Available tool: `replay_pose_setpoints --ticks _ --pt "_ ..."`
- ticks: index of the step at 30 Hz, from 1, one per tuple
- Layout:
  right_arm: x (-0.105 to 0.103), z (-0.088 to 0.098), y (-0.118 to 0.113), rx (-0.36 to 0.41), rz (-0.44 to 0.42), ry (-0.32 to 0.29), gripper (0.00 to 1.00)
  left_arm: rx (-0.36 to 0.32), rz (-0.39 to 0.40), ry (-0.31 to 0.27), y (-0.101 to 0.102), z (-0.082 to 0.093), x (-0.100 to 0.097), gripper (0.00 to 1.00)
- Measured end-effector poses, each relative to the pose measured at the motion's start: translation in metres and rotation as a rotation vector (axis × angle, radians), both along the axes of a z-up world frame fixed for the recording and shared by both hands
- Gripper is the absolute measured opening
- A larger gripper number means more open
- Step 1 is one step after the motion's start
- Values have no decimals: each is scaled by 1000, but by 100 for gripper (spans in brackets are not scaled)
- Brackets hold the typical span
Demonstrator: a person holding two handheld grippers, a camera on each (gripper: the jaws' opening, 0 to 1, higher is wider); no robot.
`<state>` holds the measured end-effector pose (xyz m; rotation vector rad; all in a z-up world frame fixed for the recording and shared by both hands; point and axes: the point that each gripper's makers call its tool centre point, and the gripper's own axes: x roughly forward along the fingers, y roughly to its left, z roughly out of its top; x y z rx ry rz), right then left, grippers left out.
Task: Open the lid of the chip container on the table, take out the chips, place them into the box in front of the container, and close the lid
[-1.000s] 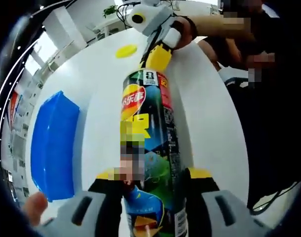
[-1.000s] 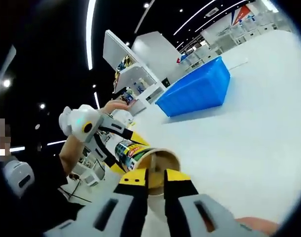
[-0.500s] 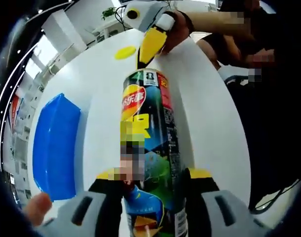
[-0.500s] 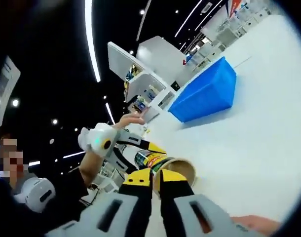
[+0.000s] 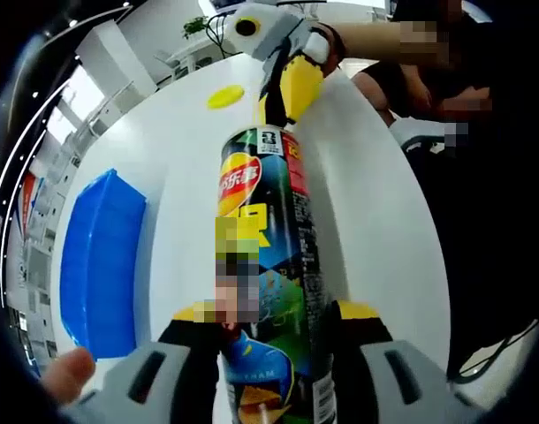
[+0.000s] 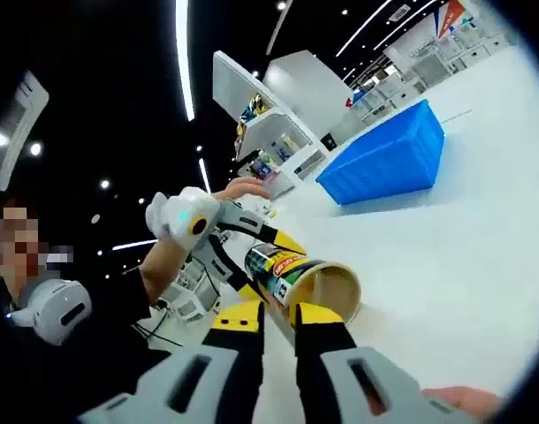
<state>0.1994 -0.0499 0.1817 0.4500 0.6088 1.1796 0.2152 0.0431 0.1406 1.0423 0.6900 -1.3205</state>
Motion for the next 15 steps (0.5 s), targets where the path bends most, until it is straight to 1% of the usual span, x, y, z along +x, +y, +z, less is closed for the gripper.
replay_pose_setpoints --ticks 1,2,5,7,8,9,10,11,12,14,15 --pt "5 -4 -2 -40 -25 -27 2 0 -1 0 0 0 0 50" --pt "5 -1 3 -19 -5 -42 3 0 -3 -3 0 -1 0 50" --pt "7 -2 4 -48 3 -50 2 -8 -2 -14 1 0 2 50" --pt "3 -1 5 -70 25 -88 0 -23 -8 -22 1 0 -1 50" --pt "2 2 6 -68 29 -98 0 -27 -8 -25 2 1 0 50" --pt "0 9 8 -65 39 -127 0 -32 -7 -30 5 4 2 50" --pt "-1 15 10 -64 47 -145 0 -38 -6 -34 6 6 2 50" --pt "-2 26 12 -65 60 -164 0 -47 -5 -38 6 8 2 50" --pt "-7 34 16 -67 67 -176 0 -66 -2 -45 5 13 2 50" --pt "-10 47 19 -105 95 -203 0 -96 8 -49 3 19 3 50" --pt "-11 55 21 -148 110 -227 0 -118 16 -52 3 23 4 50"
